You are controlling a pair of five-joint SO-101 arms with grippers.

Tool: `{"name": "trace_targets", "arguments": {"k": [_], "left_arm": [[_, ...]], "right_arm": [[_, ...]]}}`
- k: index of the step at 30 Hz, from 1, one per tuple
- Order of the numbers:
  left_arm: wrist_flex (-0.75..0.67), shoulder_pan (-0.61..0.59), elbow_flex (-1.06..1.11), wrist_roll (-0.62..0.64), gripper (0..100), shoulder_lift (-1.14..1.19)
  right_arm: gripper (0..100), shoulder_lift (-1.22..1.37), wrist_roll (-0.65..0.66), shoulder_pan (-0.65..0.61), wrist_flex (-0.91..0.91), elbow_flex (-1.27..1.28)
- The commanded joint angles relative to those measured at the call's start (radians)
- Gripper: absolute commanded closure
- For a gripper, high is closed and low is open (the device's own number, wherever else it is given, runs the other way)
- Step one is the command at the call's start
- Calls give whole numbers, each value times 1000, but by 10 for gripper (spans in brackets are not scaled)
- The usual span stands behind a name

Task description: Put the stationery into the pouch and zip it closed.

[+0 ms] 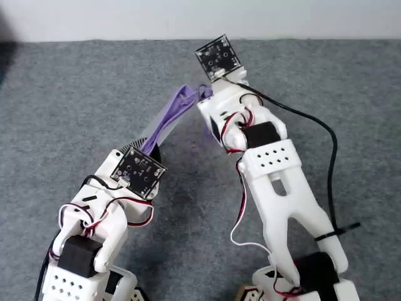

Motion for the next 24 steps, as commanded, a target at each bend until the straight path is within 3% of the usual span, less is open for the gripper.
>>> {"name": "trace_targets", "arguments": {"k": [1, 13, 24], "left_arm": [[5, -11, -8, 14, 989, -14], [5, -11, -12, 14, 989, -14], [-2, -11, -18, 14, 979, -15]], "right_arm": [[991, 31, 11, 77, -48, -58], [992, 194, 5, 197, -67, -169], [991, 139, 5, 137, 65, -169]]}}
